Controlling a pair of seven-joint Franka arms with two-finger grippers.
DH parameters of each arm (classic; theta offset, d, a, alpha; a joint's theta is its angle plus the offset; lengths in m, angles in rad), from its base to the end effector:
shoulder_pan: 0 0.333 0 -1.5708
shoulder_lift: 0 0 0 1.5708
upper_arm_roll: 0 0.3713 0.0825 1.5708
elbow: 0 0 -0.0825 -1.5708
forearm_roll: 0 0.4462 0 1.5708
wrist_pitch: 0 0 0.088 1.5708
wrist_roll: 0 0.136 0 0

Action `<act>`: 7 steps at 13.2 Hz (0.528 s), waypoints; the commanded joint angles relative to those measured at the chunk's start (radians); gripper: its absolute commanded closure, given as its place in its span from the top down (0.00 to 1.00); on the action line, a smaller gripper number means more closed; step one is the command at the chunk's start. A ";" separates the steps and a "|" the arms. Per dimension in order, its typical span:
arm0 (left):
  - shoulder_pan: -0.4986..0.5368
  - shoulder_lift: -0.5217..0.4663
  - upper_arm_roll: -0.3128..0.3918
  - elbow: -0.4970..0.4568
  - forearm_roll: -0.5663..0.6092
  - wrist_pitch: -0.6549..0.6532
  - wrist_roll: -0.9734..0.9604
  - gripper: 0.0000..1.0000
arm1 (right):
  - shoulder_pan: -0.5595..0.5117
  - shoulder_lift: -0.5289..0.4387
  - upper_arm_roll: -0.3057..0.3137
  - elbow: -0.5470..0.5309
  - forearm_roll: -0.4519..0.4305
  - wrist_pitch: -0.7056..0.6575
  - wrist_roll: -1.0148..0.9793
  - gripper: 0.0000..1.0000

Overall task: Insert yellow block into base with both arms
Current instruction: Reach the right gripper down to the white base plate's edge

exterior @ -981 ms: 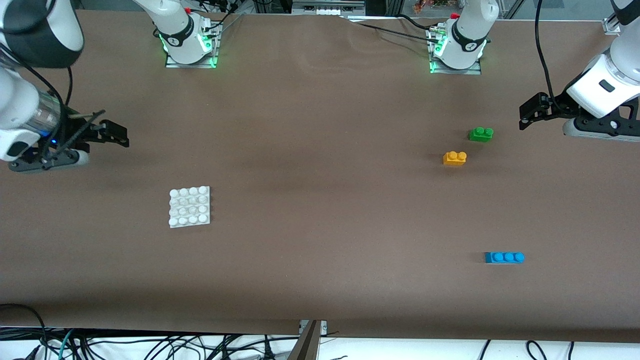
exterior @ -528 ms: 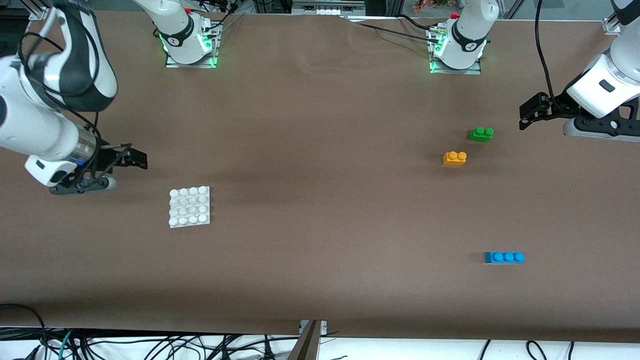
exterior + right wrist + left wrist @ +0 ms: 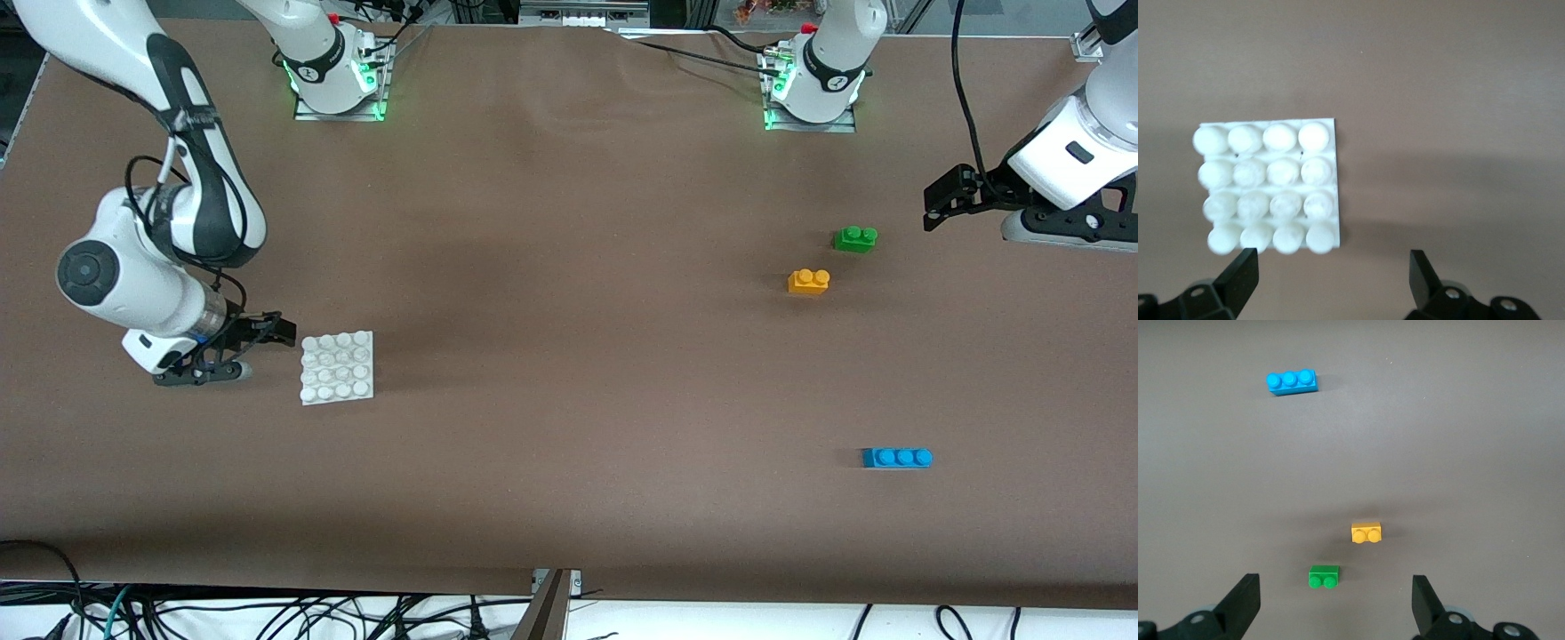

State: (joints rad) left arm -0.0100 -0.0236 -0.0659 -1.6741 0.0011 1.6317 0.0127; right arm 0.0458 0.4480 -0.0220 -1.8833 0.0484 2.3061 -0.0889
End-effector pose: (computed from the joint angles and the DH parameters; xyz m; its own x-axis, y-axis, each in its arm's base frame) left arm 0.6087 -0.0466 0.6152 0.9959 -0.0885 -0.0189 -0.0886 -0.9961 -0.0024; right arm 0.6996 0.0194 0.2460 0.9964 0.0820 -0.0230 0.0814 -0.9963 -0.0277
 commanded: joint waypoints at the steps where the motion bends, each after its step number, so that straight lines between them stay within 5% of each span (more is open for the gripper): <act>1: 0.001 -0.004 0.001 0.007 0.020 0.000 -0.007 1.00 | -0.004 0.038 0.005 0.001 0.065 0.052 0.005 1.00; 7: 0.001 -0.003 0.000 0.007 0.020 0.001 -0.008 1.00 | 0.002 0.104 0.016 0.004 0.087 0.133 0.044 1.00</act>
State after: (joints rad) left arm -0.0080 -0.0236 -0.0637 -1.6741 0.0011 1.6317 0.0127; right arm 0.0472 0.5210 -0.0136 -1.8832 0.1198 2.3935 -0.0638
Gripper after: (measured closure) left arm 0.000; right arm 0.000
